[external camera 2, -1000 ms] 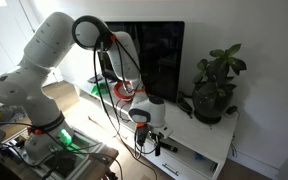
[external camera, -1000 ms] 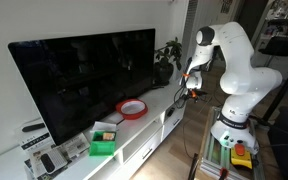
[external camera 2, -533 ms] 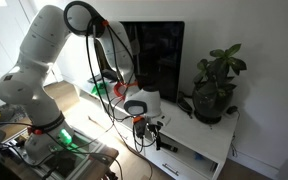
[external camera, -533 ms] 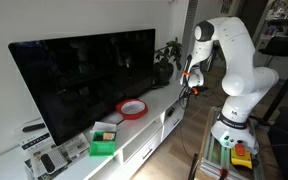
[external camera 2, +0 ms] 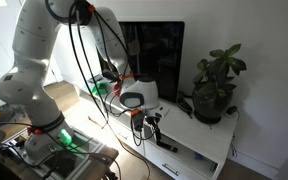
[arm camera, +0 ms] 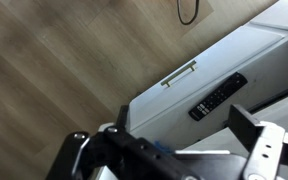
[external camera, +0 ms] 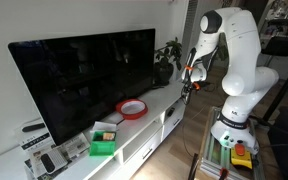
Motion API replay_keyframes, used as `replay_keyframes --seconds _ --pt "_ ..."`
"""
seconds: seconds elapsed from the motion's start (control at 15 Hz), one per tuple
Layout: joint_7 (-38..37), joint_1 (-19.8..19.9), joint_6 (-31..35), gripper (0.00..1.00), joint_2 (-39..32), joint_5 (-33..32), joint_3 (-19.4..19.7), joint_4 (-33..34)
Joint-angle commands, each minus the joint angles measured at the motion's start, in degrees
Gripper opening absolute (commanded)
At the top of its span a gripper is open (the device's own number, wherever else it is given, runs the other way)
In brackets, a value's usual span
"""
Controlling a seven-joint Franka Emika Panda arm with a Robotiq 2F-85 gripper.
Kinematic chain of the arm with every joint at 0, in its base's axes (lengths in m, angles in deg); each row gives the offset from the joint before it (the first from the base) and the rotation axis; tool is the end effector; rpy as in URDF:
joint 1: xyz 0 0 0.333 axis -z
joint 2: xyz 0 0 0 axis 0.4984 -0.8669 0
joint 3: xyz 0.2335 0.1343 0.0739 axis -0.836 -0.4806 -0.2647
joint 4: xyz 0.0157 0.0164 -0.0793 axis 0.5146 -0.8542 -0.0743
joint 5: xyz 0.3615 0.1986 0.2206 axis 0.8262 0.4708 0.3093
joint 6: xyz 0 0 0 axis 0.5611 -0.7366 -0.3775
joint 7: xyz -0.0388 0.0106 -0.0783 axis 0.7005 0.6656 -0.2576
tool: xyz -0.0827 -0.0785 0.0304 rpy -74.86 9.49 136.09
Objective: Move the remote control to the bottom shelf
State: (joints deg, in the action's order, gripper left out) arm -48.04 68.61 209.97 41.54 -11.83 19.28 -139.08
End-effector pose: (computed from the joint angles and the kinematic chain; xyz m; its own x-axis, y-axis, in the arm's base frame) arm 0.2607 -0.4180 -0.0138 0.6615 -0.7440 0.0939 -0.7490 -0.6494 0.1315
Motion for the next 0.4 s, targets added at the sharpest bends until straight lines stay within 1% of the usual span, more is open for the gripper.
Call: replay_keyframes --seconds 0.0,0.07,0.33 --pt "1.9 1.1 -0.6 1.0 4.2 -3.2 0.0 -2.3" --pt "-0.2 0.5 -0.1 1.0 1.8 -2.2 0.0 -0.7" --pt "-0.2 0.5 -0.1 1.0 1.9 -2.2 0.0 -0.7"
